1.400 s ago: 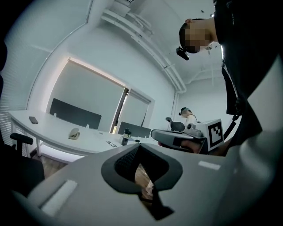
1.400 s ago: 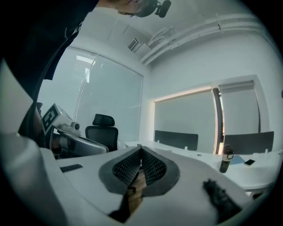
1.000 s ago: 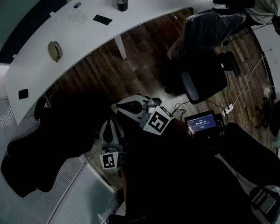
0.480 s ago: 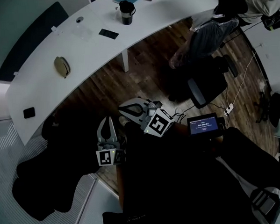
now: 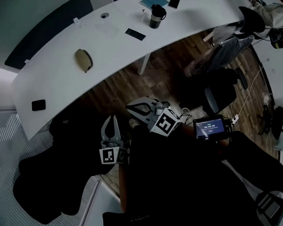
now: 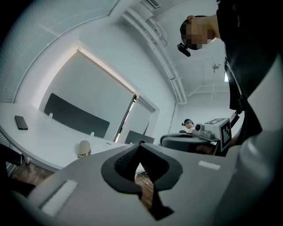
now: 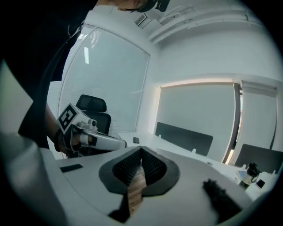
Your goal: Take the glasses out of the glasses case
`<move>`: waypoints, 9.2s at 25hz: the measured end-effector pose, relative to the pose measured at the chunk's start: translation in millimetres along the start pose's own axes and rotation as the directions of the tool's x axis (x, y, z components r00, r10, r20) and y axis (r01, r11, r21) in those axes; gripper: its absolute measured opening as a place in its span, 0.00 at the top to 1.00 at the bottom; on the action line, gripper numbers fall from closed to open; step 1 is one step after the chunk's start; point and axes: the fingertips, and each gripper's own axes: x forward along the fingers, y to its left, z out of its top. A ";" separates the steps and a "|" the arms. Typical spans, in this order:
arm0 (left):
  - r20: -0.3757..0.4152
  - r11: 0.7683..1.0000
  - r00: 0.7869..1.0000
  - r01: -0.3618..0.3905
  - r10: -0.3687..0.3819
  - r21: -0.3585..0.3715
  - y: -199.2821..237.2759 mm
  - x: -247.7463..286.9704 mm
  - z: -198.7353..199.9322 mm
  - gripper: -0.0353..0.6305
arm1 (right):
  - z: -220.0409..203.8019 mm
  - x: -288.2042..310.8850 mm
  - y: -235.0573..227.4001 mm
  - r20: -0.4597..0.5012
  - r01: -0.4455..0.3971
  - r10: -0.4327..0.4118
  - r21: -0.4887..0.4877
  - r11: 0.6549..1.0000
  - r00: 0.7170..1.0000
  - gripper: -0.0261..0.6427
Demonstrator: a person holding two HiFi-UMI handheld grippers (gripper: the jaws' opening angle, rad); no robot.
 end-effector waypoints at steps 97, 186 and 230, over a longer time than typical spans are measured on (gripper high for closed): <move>-0.672 0.918 0.633 -0.187 0.385 0.350 360.4 287.8 -111.4 0.44 | -199.6 380.5 -273.0 -0.370 -0.302 0.386 0.265 0.916 0.845 0.95; -0.653 0.732 0.698 -0.603 0.292 -0.317 389.9 178.4 -107.9 0.86 | -230.3 422.6 -215.8 -0.473 -0.139 0.528 0.638 0.757 0.705 0.72; 0.094 0.562 0.903 0.340 -0.420 -0.754 193.5 317.4 51.1 0.81 | -27.0 203.7 -327.8 0.819 -0.866 0.356 0.498 -0.048 0.451 0.89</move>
